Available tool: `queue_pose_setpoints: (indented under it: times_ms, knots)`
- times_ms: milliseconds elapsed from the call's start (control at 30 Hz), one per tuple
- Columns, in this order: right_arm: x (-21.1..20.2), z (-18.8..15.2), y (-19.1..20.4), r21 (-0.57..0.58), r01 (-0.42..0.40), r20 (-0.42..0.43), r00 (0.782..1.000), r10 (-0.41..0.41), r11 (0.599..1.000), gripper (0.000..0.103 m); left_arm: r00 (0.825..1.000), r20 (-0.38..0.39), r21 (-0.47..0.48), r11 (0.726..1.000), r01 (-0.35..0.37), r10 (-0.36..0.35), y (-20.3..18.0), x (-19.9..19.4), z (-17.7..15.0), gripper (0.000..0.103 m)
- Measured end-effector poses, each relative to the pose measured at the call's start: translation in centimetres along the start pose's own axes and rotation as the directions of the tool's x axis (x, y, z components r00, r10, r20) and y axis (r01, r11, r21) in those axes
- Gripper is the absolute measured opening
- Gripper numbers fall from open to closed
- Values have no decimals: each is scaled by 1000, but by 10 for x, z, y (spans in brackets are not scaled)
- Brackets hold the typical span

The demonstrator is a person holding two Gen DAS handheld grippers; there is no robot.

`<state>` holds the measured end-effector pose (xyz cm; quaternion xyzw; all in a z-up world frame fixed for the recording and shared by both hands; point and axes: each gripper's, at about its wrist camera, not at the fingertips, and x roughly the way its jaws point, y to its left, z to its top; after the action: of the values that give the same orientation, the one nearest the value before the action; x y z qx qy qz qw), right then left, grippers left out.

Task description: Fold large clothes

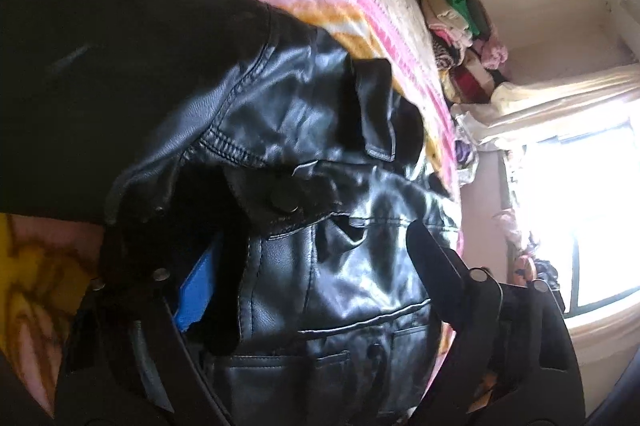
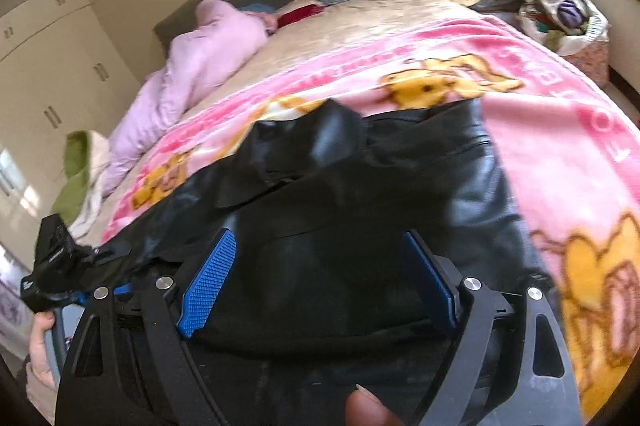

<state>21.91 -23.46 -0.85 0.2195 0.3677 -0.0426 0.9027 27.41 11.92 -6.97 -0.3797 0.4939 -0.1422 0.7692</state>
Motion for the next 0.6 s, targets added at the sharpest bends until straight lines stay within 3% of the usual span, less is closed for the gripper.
queue_pose_setpoints:
  times_ms: [100, 133, 200, 233, 267, 333, 467, 600]
  knots:
    - [1, 2, -11, 27, 17, -2, 1000, -17, 999, 84, 999, 26, 26, 999, -42, 41, -4, 4, -1, 71]
    - [1, 3, -14, 33, 24, -1, 1000, -23, 999, 84, 998, 37, 33, 998, -44, 43, -5, 5, -2, 57]
    - [0, 5, -19, 40, 51, 0, 999, -51, 998, 84, 996, 56, 44, 997, -65, 63, -7, 8, -2, 46]
    - [-1, 6, -20, 42, 60, 1, 998, -60, 997, 84, 995, 66, 61, 995, -79, 75, -9, 8, -3, 35]
    - [-1, 7, -22, 45, 73, 1, 997, -73, 996, 84, 995, 73, 78, 994, -71, 65, -12, 9, -4, 21]
    - [-1, 9, -26, 54, 96, 1, 995, -96, 994, 84, 996, 80, 95, 995, -44, 37, -19, 7, -6, 7]
    - [-4, 12, -34, 63, 127, 11, 992, -127, 990, 83, 992, 115, 199, 979, 37, -60, -51, -15, -17, 3]
    - [-13, 18, -39, 60, 128, 50, 990, -131, 990, 70, 970, 187, 352, 932, 80, -154, -92, -53, -30, 3]
